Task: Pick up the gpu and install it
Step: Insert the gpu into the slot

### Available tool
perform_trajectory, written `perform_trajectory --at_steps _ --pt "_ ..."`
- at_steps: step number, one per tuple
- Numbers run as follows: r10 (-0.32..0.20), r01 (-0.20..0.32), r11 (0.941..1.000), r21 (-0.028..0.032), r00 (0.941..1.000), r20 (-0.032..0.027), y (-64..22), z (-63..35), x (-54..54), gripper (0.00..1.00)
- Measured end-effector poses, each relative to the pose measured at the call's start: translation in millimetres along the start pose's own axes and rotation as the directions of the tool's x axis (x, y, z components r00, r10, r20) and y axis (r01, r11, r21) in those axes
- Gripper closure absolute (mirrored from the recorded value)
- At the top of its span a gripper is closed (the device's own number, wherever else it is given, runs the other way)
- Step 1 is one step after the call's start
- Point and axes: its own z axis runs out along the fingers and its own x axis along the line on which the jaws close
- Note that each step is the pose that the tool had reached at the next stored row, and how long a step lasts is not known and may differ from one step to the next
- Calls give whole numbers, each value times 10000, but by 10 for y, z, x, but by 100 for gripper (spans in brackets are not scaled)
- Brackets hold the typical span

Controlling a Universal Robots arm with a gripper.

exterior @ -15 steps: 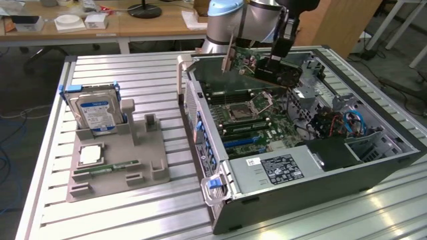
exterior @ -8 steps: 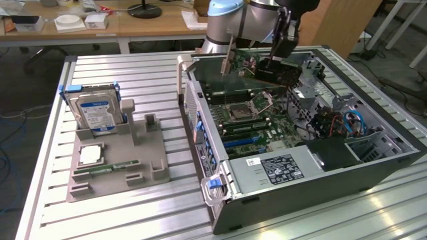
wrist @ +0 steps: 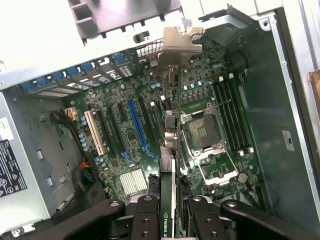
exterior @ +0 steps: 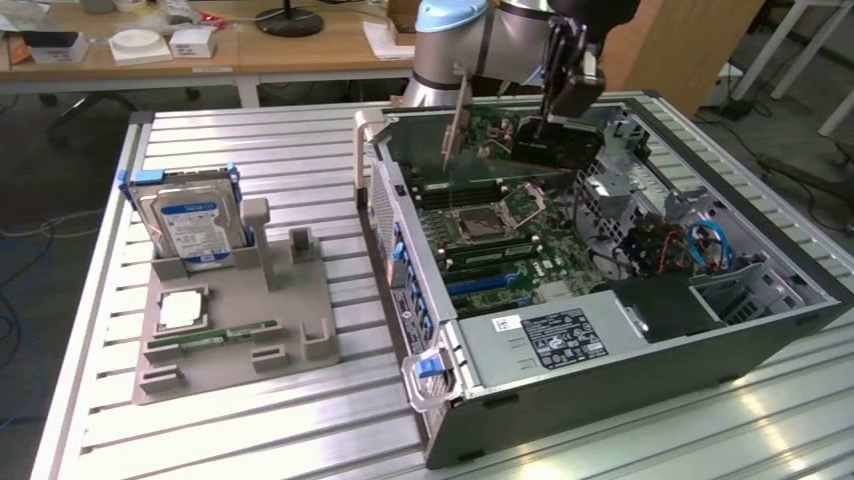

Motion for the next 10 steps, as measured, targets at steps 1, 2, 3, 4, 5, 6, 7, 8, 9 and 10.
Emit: perform_trajectory --at_steps 1,2,3,4,5,6,7,8,9,10 --pt "-115 115 9999 -4 9999 -1 -1 2 0 74" --pt "-234 234 9997 -8 9997 1 -2 6 0 74" --pt "-366 366 9993 -12 9993 4 -3 10 -1 74" --pt "-504 504 9987 -16 9987 4 -4 12 0 74" --pt "-655 655 9979 -18 9979 6 -4 14 0 74" --pt "-815 815 9967 -19 9967 10 -4 18 0 74" --pt "-967 967 9953 -20 9953 13 -4 20 -1 74" --pt "-1122 1122 9937 -22 9937 16 -5 23 -1 74" --pt "-1276 1276 9918 -23 9918 20 -5 27 -1 74" --pt "-1432 1432 9897 -27 9897 22 -5 30 -1 74"
